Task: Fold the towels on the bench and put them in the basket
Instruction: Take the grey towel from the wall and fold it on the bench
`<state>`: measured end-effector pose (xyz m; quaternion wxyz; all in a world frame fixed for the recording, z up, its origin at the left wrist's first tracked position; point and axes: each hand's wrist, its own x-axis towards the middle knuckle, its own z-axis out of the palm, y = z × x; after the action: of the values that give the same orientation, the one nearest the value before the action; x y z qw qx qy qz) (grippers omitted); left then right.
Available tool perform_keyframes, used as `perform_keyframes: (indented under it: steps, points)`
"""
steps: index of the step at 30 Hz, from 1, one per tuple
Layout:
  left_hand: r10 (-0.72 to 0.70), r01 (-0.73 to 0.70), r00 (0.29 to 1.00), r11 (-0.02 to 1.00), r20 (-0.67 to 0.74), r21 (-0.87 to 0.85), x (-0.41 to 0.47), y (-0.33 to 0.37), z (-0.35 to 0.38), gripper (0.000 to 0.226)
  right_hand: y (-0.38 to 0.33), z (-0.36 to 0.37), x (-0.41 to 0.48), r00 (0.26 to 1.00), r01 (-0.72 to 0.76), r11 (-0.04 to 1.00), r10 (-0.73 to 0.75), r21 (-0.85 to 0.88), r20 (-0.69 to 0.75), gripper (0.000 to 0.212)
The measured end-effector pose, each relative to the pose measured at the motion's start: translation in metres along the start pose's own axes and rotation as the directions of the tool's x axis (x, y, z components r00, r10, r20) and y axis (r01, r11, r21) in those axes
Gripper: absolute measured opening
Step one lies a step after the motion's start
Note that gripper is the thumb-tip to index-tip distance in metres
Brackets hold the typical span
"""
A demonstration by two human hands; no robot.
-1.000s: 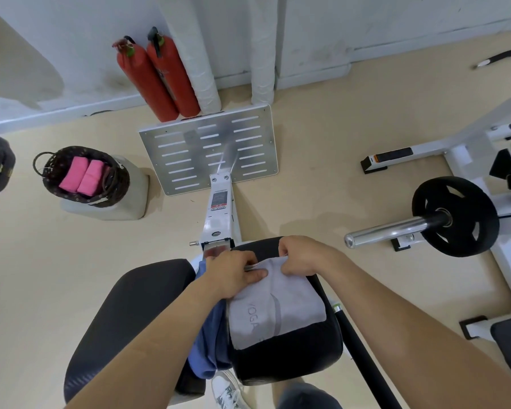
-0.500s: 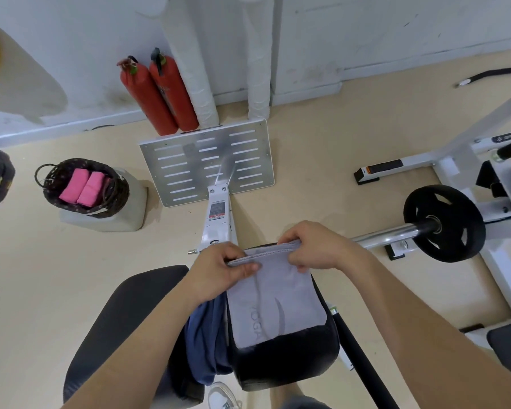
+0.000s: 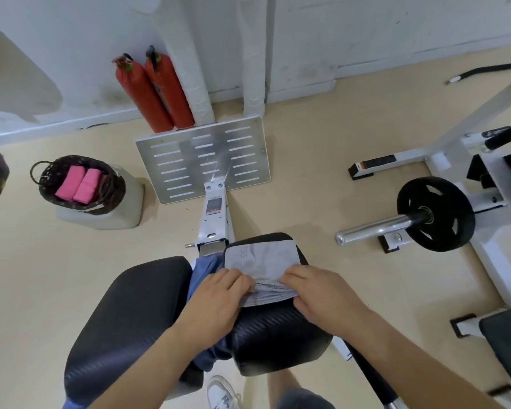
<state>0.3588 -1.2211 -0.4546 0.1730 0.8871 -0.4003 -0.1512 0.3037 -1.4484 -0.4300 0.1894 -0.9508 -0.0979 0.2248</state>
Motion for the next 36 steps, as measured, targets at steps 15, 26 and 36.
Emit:
perform_keyframes:
  steps: [15,26,36]
  points:
    - [-0.020,0.022,0.998,0.999,-0.057,0.024,-0.006,0.037,0.016,0.041,0.003,0.019,-0.017,0.977,0.165,0.968,-0.187,-0.191,-0.102,0.044]
    - [-0.056,0.056,0.998,0.997,0.010,0.060,-0.015,0.050,0.017,0.038,-0.012,0.009,-0.016,0.987,0.155,0.987,-0.153,-0.032,0.046,0.067]
    - [-0.118,0.242,0.936,0.899,0.331,-0.365,0.016,0.014,-0.025,0.026,0.002,-0.010,0.002,0.974,-0.103,0.943,0.032,0.316,0.224,0.008]
